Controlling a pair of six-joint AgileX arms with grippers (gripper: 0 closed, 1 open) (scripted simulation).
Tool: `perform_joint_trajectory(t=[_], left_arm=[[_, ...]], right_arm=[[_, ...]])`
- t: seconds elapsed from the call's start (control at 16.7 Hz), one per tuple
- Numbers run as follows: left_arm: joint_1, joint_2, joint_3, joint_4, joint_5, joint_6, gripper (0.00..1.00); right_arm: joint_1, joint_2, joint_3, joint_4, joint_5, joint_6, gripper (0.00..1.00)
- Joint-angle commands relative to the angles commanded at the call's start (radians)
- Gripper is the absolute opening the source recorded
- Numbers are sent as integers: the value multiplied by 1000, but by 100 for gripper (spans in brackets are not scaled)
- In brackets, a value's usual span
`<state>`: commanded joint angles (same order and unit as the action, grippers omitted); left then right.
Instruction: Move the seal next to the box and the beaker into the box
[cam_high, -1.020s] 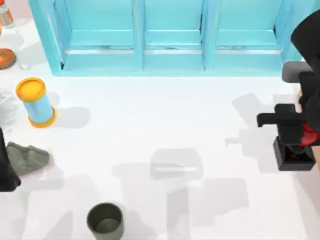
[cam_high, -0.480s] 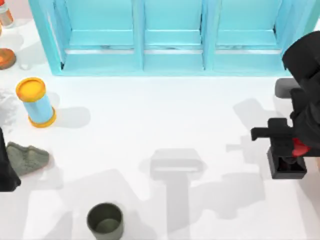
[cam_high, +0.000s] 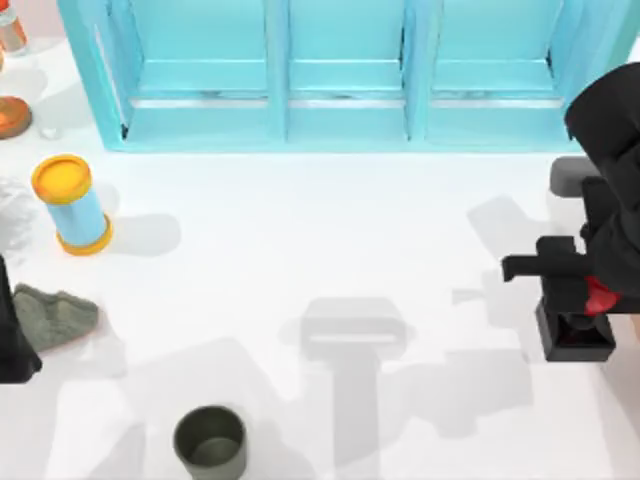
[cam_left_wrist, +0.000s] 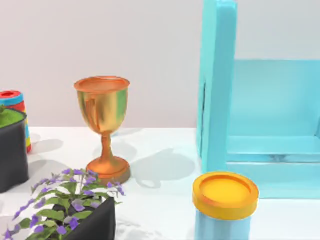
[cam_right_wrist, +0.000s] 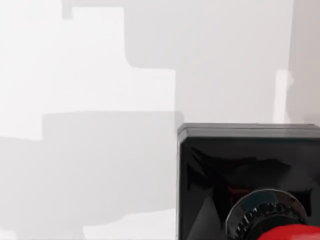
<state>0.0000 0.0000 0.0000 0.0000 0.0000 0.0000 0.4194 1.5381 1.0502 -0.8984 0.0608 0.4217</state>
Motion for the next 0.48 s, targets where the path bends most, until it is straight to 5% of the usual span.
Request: perform_joint_trajectory(t=[0.48], left_arm=[[0, 0, 0, 0, 0, 0, 100]], right_arm=[[0, 0, 0, 0, 0, 0, 100]])
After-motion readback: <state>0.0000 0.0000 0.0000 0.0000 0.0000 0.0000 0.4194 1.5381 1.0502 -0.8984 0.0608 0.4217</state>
